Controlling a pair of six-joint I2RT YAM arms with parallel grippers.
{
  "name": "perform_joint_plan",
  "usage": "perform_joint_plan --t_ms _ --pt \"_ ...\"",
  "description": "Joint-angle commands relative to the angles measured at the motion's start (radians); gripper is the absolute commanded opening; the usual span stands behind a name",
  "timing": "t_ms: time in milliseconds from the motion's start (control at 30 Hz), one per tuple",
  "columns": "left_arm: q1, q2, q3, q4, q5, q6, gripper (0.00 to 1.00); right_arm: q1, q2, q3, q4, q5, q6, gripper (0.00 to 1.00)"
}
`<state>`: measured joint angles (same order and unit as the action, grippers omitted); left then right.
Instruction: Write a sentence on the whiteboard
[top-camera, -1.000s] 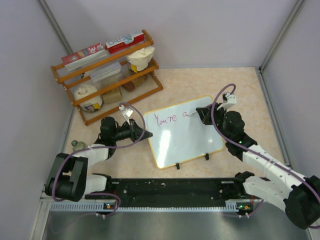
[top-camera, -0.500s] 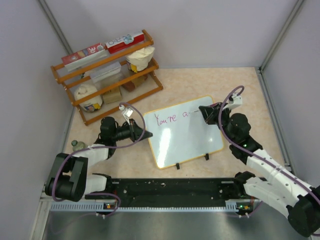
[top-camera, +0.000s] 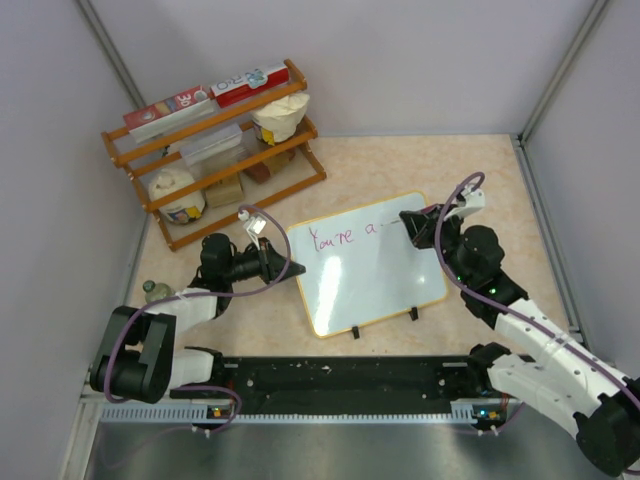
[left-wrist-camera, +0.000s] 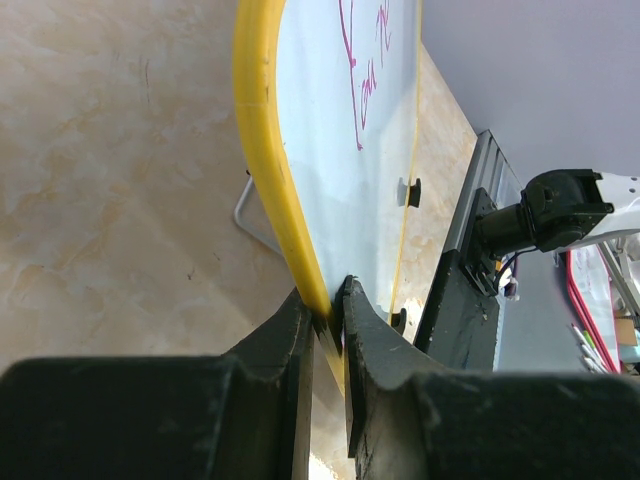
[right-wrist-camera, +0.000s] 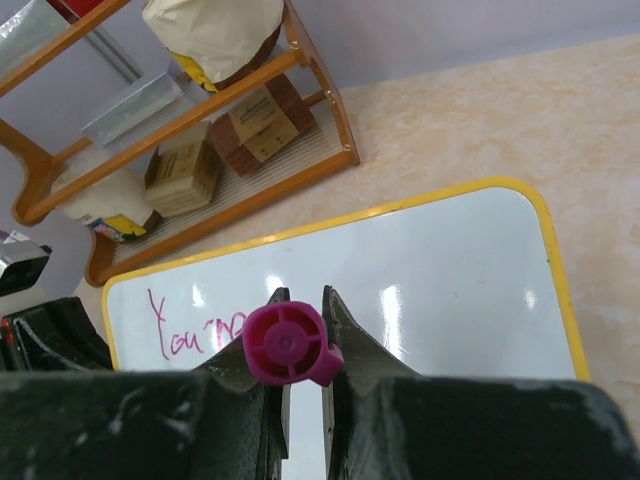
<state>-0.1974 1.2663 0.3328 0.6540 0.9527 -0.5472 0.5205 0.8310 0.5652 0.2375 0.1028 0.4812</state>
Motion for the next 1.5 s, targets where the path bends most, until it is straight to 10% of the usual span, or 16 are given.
perform_joint_plan --t_ms 0,1467 --pt "-0.002 -0.004 0.006 0.016 -0.04 0.082 0.0 -0.01 -0.02 0.061 0.014 -0.032 -0.055 0.0" --pt "-0.002 -0.004 0.005 0.015 -0.04 0.082 0.0 -0.016 0.128 0.081 0.095 0.032 -0.044 0.0"
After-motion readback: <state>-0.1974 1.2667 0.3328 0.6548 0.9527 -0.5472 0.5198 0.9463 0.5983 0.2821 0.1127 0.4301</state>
